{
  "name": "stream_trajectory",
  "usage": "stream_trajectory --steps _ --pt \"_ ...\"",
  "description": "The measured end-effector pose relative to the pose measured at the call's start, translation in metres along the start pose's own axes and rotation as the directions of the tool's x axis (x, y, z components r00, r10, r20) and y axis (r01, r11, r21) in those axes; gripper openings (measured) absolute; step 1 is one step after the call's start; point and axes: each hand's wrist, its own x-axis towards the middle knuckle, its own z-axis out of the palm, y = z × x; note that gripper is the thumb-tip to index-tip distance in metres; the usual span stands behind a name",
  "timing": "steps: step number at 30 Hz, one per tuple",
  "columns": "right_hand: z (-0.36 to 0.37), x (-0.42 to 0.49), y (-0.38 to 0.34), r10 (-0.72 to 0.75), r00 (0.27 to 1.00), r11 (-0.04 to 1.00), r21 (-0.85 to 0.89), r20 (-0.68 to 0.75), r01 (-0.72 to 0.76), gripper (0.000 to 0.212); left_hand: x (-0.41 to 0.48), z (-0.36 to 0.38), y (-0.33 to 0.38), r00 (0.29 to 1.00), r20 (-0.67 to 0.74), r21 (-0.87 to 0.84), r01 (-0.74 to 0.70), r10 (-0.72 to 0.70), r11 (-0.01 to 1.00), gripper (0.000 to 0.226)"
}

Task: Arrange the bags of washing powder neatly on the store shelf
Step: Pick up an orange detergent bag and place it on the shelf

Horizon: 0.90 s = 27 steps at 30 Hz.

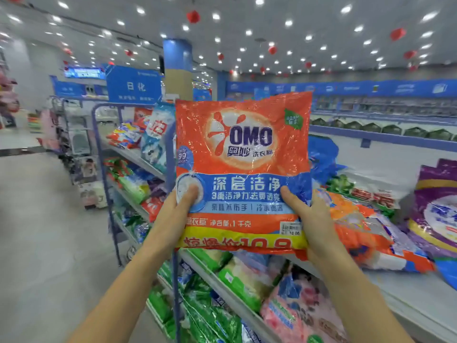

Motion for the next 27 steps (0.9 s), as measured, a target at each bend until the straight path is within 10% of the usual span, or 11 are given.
stream_trajectory --steps 8,19,27 --pt "0.165 0.04 0.098 0.178 0.923 0.981 0.014 0.341 -0.194 0.032 -0.014 -0.171 -0.025 0.899 -0.435 0.114 0.116 -0.055 0.987 0.024" --pt "0.422 0.11 0.238 0.288 0.797 0.939 0.005 0.53 -0.343 0.039 0.036 -0.423 -0.066 0.777 -0.623 0.113 0.21 -0.095 0.971 0.032" --pt "0.549 0.187 0.337 0.475 0.614 0.784 0.013 0.63 -0.62 0.099 0.112 -0.552 -0.109 0.728 -0.648 -0.009 0.289 -0.226 0.957 0.045"
